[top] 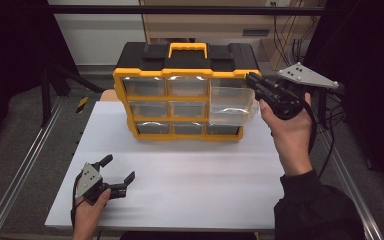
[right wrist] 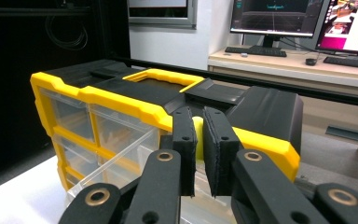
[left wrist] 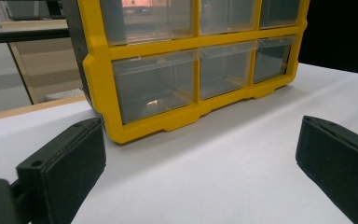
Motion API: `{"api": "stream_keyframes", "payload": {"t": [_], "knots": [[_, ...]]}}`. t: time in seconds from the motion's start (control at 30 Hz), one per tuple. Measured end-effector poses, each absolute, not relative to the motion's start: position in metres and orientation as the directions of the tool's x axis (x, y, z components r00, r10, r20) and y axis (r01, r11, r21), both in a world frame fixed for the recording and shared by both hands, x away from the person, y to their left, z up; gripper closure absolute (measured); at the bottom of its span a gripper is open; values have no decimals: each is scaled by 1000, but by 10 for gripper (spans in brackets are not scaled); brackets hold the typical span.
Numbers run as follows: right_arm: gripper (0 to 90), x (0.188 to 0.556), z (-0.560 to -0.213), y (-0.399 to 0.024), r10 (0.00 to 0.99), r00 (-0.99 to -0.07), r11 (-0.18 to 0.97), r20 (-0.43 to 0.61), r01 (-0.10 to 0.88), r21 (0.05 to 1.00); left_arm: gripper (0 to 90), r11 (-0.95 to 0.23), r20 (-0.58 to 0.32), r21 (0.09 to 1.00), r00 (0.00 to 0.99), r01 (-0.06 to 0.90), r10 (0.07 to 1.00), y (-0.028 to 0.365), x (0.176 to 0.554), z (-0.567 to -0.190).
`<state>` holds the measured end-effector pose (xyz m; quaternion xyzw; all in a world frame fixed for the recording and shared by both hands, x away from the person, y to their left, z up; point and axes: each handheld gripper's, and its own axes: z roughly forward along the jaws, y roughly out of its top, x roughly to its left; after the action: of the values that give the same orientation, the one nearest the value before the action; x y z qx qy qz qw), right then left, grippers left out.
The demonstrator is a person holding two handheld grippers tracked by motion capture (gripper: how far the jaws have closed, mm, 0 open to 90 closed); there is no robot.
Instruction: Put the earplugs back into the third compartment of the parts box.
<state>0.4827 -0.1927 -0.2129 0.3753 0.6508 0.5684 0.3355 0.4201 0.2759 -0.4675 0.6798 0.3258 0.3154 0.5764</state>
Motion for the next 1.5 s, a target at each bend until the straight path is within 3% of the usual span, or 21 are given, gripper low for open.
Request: {"api": "stream_keyframes", "payload": {"t": [1.5], "knots": [[820, 496, -224, -178, 856, -515, 161, -45, 184, 970, 10, -124, 55, 989, 587, 79, 808, 276, 420, -467]]}}
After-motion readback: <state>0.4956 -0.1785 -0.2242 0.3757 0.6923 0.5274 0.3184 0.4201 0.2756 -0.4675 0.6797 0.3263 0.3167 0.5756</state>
